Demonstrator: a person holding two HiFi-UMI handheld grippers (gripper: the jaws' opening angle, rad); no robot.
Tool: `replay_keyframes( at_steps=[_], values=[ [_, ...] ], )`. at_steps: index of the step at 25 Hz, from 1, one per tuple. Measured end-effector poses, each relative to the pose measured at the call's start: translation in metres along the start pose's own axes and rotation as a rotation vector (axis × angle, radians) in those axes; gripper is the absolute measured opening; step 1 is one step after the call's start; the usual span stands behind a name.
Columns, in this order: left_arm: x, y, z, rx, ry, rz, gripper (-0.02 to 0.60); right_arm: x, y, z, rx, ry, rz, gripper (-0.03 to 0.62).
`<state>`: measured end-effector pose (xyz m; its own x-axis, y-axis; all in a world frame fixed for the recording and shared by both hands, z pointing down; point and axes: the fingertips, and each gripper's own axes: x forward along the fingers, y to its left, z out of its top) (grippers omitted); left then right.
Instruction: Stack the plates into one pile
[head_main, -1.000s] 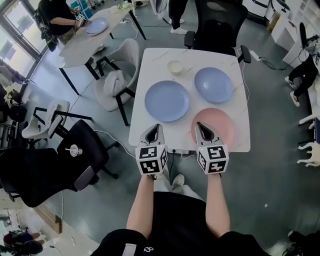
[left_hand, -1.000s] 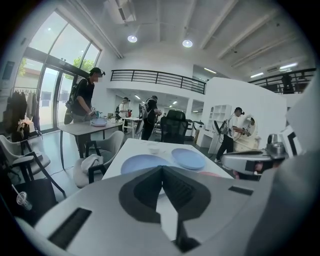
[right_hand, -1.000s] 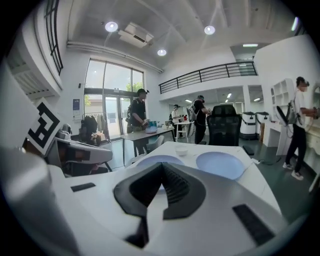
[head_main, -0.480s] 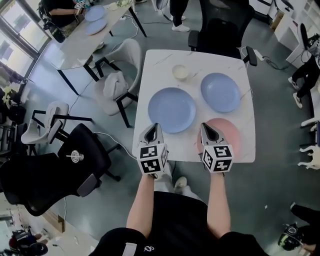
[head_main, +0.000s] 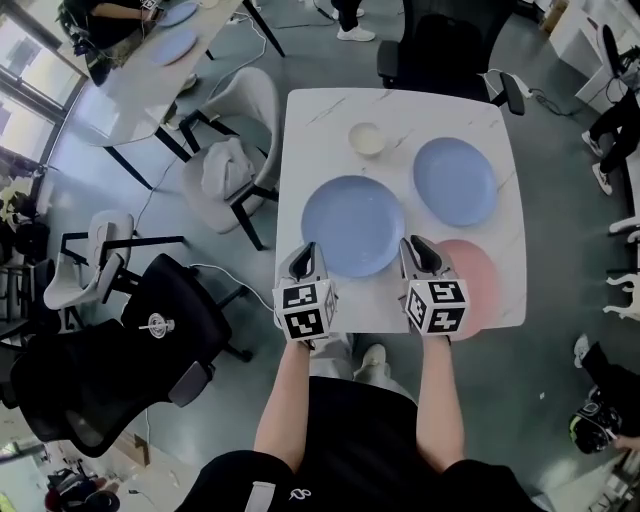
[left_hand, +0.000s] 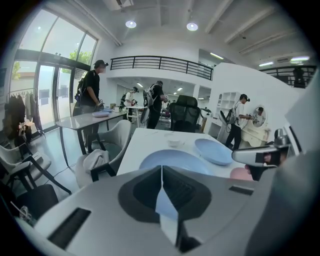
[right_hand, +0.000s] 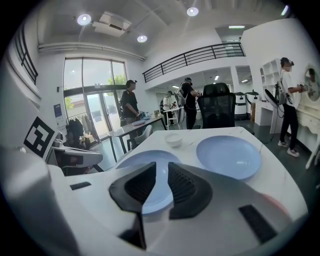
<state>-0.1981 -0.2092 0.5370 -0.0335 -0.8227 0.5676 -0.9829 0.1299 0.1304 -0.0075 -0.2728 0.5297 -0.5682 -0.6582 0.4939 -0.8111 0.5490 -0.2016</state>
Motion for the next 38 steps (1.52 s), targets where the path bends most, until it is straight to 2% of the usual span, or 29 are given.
replay_keyframes(
  at_steps=[5,8,18,26,38],
  values=[
    [0.025,0.016,-0.010,0.019,0.071,-0.018,0.078,0.027,-0.006,-0.017,0.030,0.074,-0.052,0.096],
    [0.039,0.027,-0.016,0.020,0.111,-0.026,0.092,0.038,-0.013,-0.030,0.044,0.138,-0.109,0.121],
    [0.077,0.050,-0.037,0.055,0.223,-0.051,0.104,0.057,-0.030,-0.070,0.072,0.298,-0.259,0.124],
    [0.091,0.055,-0.045,0.067,0.265,-0.073,0.103,0.063,-0.039,-0.081,0.075,0.363,-0.308,0.103],
    [0.097,0.053,-0.049,0.027,0.275,-0.117,0.084,0.067,-0.042,-0.086,0.061,0.427,-0.365,0.066]
  ],
)
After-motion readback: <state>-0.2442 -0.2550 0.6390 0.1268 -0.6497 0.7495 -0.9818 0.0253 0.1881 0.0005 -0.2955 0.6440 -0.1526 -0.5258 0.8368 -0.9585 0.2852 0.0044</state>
